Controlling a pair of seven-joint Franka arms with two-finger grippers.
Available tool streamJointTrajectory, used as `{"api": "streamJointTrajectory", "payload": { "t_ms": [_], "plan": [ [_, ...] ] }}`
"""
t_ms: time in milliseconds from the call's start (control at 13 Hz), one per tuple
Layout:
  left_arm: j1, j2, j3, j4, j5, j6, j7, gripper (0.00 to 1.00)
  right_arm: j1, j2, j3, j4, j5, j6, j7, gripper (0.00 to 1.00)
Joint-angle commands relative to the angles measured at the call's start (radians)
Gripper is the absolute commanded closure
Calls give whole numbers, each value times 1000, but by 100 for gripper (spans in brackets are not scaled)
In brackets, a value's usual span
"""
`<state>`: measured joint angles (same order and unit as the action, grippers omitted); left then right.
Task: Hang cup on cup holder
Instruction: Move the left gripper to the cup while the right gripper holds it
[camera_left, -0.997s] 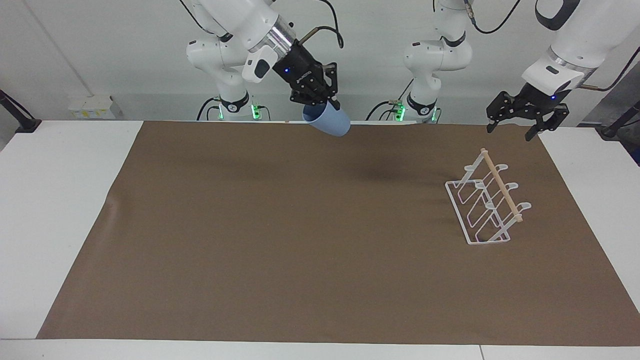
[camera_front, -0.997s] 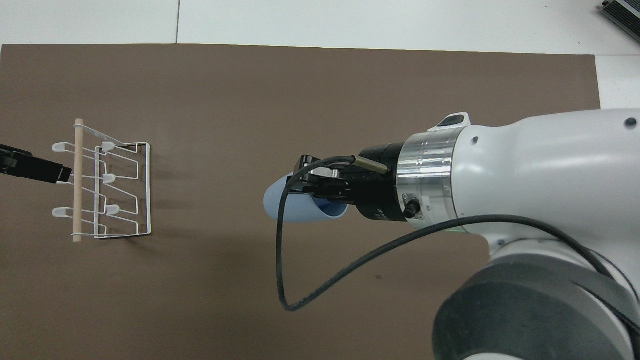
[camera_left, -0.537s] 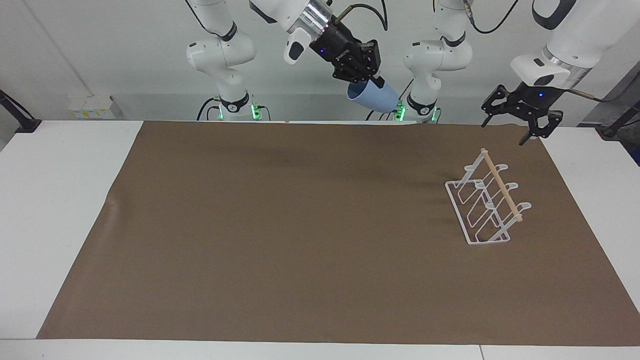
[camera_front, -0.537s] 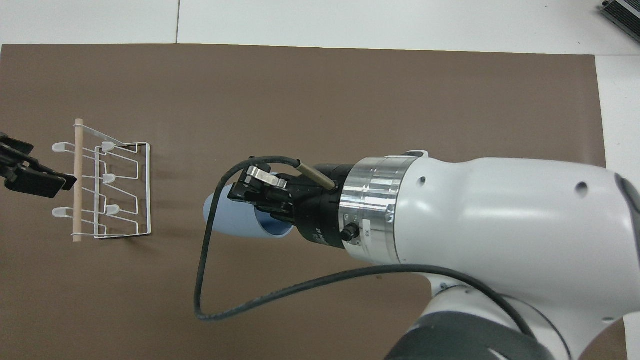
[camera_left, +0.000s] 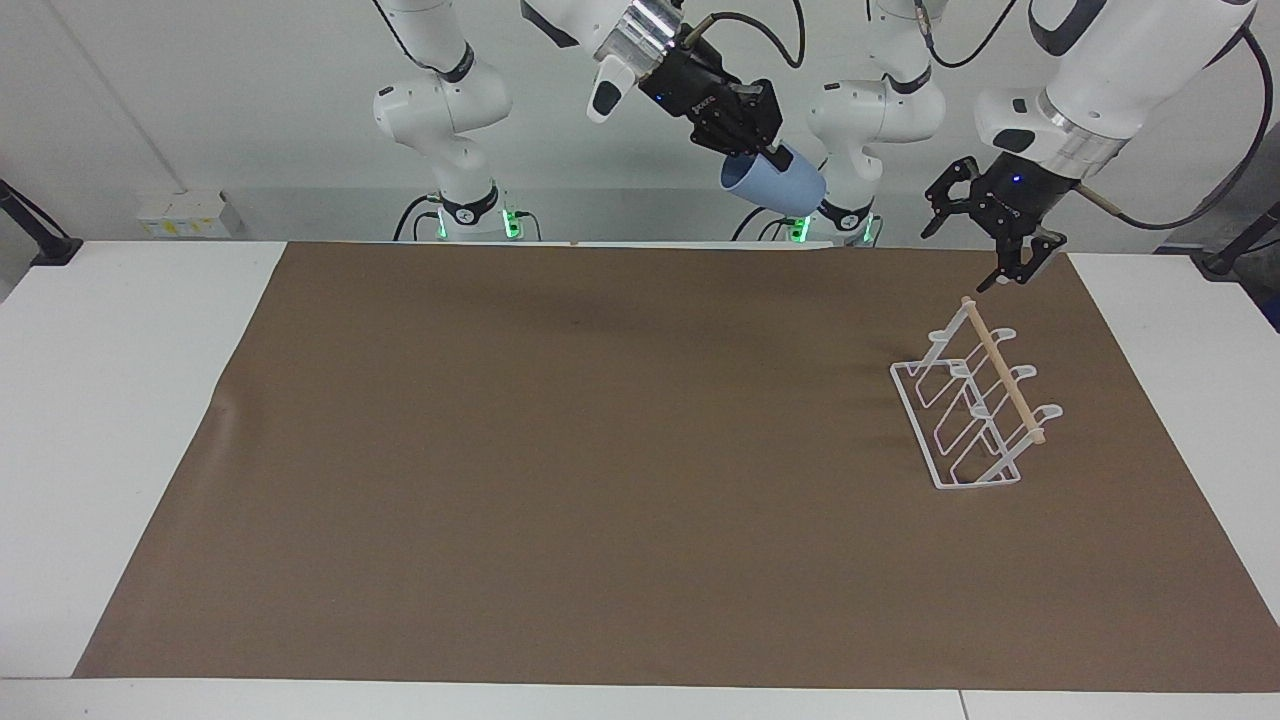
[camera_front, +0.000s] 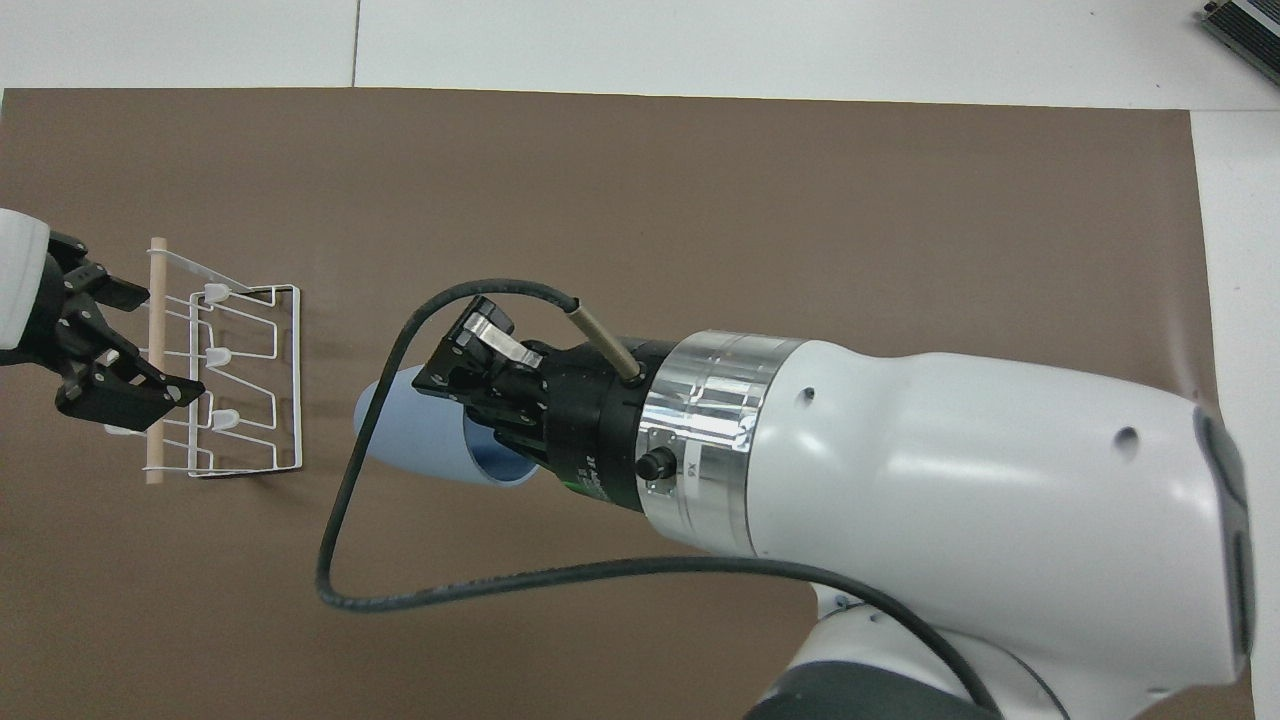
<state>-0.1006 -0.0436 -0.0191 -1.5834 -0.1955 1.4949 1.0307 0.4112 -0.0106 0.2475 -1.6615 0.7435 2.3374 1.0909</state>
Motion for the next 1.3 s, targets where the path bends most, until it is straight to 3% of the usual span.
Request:
{"api": "streamJointTrajectory", "payload": {
  "t_ms": [0,537,1226],
  "plan": [
    [-4,-32,1,-30,-71,-37,112,0,11,14,0,-18,28,52,59,100],
    [-8,-48,-67,-35,-246,-22,218,0,-25,34,-2,-23,31,69,61,100],
    [-140,-48,-108,-73,-257,241,206,0,-32,40,-2,-35,76,94,61,100]
  ]
}}
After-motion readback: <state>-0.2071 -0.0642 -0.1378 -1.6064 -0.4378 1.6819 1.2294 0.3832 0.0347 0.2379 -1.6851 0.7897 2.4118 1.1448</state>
